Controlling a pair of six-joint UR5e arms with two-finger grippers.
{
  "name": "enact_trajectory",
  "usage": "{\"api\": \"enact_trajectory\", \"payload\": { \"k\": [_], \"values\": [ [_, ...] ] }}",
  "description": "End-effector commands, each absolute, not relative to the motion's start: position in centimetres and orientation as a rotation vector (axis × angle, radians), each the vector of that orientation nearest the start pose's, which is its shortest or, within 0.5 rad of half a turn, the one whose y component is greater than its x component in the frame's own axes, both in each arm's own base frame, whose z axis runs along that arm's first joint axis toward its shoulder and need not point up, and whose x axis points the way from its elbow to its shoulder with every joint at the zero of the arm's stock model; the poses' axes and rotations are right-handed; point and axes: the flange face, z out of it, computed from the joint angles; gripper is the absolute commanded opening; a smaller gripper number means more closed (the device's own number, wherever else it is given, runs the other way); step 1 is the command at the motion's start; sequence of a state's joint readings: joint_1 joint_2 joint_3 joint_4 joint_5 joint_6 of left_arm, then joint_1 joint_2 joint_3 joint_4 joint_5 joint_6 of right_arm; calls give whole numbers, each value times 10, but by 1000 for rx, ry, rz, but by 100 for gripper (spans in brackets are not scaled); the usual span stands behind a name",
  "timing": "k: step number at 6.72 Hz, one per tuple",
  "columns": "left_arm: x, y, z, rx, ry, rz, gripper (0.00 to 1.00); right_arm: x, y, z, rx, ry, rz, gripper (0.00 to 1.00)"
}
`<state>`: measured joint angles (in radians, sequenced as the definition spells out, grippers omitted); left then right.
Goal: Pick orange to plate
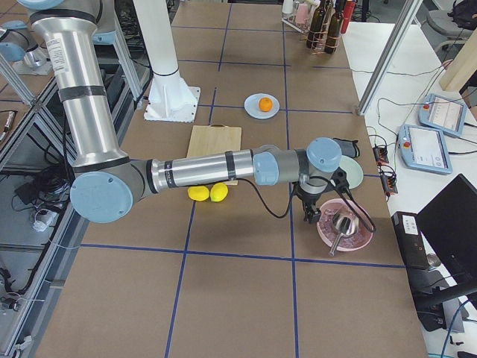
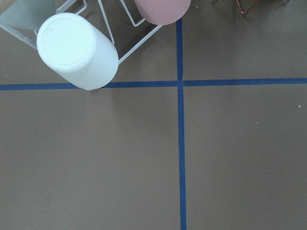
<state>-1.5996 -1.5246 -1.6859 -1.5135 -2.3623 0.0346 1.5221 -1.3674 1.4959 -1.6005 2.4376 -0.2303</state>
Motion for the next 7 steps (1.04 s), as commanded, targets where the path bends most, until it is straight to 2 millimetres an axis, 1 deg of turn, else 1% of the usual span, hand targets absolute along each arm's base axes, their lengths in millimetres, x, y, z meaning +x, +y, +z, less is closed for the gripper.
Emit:
{"api": "enact_trajectory", "payload": {
  "k": [1, 2, 3, 4, 5, 6, 7],
  "values": [
    [-76, -471, 628, 38, 791, 10, 100, 78, -532, 671, 97, -865, -227, 100],
    [-76, -472, 627, 39, 791, 10, 100, 95, -523, 672, 108, -861, -186, 100],
    [-76, -471, 627, 38, 791, 10, 100, 97, -520, 672, 84, -854, -137, 100],
    [-76, -471, 627, 38, 791, 10, 100, 98, -526, 661, 46, -840, 5, 100],
    [-76, -471, 627, 39, 791, 10, 100, 99, -518, 658, 62, -846, 17, 100],
    [-76, -472, 627, 39, 791, 10, 100, 95, -494, 678, 94, -838, -2, 100],
    [-76, -472, 627, 38, 789, 8, 100, 94, -484, 687, 135, -832, -17, 100]
  ]
}}
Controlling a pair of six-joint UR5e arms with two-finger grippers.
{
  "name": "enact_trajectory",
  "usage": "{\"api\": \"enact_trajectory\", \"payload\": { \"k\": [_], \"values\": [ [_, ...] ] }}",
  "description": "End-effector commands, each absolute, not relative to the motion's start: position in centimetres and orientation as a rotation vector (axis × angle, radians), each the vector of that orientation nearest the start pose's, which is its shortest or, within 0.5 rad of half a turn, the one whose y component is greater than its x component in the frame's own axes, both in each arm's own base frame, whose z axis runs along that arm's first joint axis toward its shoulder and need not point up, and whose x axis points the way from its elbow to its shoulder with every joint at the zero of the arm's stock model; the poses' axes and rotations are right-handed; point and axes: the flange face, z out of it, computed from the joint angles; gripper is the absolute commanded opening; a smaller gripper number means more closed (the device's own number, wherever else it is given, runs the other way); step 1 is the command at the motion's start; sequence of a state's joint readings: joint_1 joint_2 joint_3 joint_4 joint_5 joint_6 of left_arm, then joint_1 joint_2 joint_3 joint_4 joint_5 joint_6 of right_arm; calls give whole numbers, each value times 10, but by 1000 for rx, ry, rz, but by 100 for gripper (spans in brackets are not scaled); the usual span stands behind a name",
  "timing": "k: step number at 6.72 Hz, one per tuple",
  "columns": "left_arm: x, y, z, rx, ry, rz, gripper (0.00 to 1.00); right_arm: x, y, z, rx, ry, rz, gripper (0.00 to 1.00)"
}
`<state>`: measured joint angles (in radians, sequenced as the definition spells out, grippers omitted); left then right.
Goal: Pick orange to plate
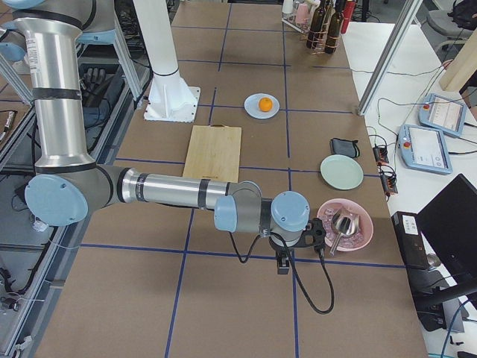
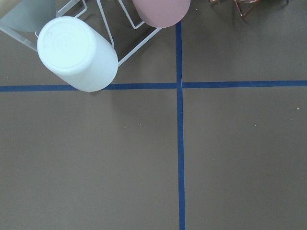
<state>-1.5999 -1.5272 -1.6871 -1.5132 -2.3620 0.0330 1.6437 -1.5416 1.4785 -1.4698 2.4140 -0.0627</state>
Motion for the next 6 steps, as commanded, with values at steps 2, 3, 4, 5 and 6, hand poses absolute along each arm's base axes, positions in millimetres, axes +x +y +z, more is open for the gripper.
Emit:
{"api": "enact_trajectory", "payload": {
  "k": [2, 3, 4, 5, 6],
  "values": [
    [-76, -472, 627, 38, 789, 8, 100, 94, -479, 692, 118, -836, -3, 100],
    [-76, -472, 627, 39, 789, 10, 100, 94, -483, 688, 121, -836, -4, 100],
    [-76, -472, 627, 40, 788, 8, 100, 87, -484, 685, 92, -843, -8, 100],
    [-76, -472, 627, 41, 788, 11, 100, 85, -487, 674, 71, -849, -2, 100],
    [-76, -472, 627, 40, 788, 8, 100, 88, -487, 662, 61, -849, 2, 100]
  ]
}}
